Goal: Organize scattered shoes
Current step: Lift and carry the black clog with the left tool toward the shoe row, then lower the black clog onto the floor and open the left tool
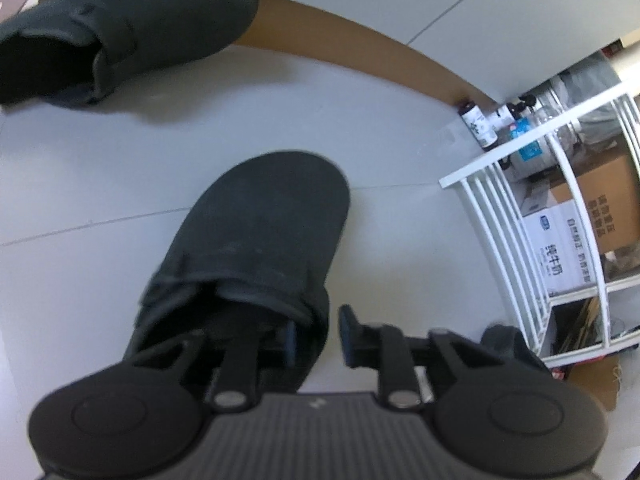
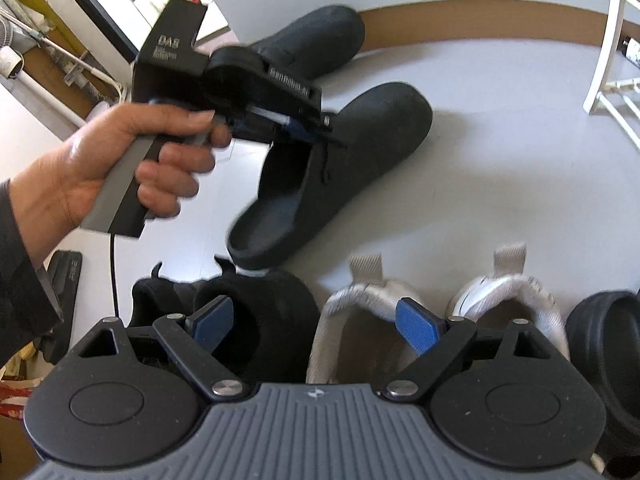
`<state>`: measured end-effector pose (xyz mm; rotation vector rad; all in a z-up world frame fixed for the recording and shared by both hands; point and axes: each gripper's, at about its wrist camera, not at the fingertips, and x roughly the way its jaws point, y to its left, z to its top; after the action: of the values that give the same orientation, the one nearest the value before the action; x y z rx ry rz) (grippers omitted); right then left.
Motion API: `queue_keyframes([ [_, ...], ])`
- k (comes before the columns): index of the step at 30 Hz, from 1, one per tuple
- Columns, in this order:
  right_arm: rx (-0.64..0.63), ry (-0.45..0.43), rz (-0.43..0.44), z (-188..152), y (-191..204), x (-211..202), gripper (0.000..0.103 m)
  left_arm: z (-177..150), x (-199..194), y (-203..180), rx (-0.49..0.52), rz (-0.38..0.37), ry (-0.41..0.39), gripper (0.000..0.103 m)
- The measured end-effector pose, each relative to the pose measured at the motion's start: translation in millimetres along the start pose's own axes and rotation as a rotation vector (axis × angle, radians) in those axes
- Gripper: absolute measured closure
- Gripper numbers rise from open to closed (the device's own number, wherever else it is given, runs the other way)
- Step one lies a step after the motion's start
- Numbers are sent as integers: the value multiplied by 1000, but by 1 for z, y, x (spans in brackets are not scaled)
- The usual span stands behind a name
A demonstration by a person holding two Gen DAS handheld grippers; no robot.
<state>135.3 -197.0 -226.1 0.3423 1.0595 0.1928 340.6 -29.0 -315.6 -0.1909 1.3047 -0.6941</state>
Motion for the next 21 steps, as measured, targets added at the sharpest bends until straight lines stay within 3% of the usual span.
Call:
queue_keyframes([
  [1, 0, -8, -2, 3, -2, -1, 11, 0, -2, -1, 7, 3, -4, 60],
  [7, 6, -42, 1, 20, -4, -5, 11, -15, -39, 2, -21, 18, -30, 55],
  [10, -1, -68, 36, 27, 4, -9, 11, -29, -58, 4, -42, 33, -62, 48],
  [16, -74, -140, 28, 34, 19, -14, 11, -69, -108, -1, -40, 93, -122, 43],
  [21, -155, -192, 75, 41, 23, -27, 12, -98, -159, -2, -28, 137, -205, 39],
])
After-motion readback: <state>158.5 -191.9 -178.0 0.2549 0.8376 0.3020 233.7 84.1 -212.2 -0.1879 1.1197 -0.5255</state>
